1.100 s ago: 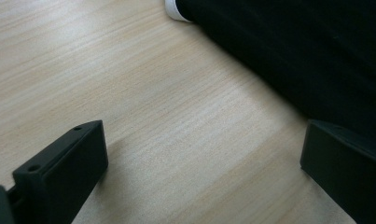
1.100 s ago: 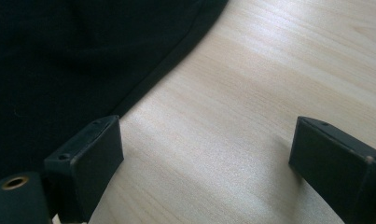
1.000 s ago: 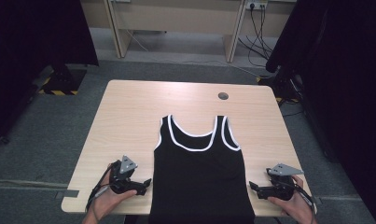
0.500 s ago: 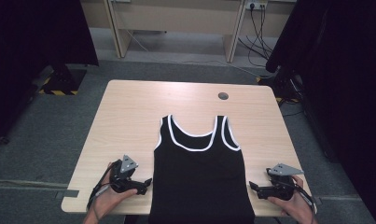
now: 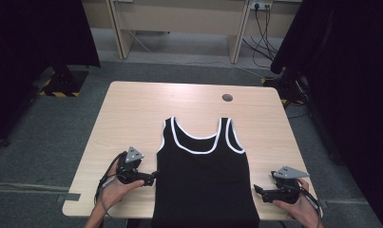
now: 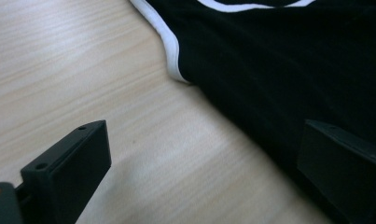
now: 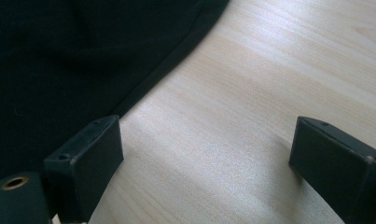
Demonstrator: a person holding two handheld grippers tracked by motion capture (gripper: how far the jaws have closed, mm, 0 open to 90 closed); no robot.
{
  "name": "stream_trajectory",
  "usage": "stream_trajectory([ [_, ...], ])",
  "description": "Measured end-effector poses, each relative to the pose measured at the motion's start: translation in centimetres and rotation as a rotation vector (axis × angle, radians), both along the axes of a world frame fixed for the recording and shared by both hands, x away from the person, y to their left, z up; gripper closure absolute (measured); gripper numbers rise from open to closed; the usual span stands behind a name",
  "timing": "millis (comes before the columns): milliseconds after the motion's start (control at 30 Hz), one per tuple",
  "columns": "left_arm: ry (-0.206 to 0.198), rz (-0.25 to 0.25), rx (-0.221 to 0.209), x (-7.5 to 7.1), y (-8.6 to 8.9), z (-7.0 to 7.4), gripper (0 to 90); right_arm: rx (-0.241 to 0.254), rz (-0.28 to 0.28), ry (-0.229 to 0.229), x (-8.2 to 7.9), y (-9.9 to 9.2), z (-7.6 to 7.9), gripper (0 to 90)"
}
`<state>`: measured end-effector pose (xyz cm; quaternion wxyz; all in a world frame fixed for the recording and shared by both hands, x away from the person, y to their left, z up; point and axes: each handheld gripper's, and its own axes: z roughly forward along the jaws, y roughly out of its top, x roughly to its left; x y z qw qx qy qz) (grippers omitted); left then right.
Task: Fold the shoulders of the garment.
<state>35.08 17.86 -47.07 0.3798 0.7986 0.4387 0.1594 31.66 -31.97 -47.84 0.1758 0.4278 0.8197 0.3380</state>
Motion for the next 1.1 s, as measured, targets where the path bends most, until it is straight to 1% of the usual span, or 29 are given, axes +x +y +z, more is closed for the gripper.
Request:
stream_trajectory([
  [300, -0.009, -0.013, 0.005, 1.6, -1.1, 0.8, 1.8, -0.003, 0.005, -0.001, 0.1, 0.0, 0.0, 9.7],
  [433, -0.009, -0.020, 0.001, 2.5, -1.7, 1.2, 1.9, -0.003, 0.005, -0.001, 0.1, 0.0, 0.0, 9.7],
  [600, -0.018, -0.010, -0.005, 4.0, -2.4, 1.7, 2.2, -0.003, 0.004, 0.000, 0.1, 0.0, 0.0, 9.7],
  [633, -0.018, -0.010, -0.005, 4.0, -2.4, 1.7, 2.2, -0.003, 0.005, -0.001, 0.1, 0.0, 0.0, 9.7],
  [667, -0.026, -0.001, -0.012, 4.8, -2.6, 1.9, 2.2, -0.003, 0.005, -0.001, 0.1, 0.0, 0.0, 9.7],
  [800, -0.025, 0.012, -0.007, 6.4, -3.1, 2.3, 2.2, -0.003, 0.005, -0.001, 0.1, 0.0, 0.0, 9.7],
  [900, -0.024, 0.029, -0.009, 7.6, -3.5, 2.2, 2.6, -0.003, 0.005, -0.001, 0.1, 0.0, 0.0, 9.7],
  [1100, -0.011, 0.047, 0.008, 9.5, -4.6, 1.7, 3.1, -0.003, 0.006, -0.002, 0.1, 0.0, 0.0, 9.7],
])
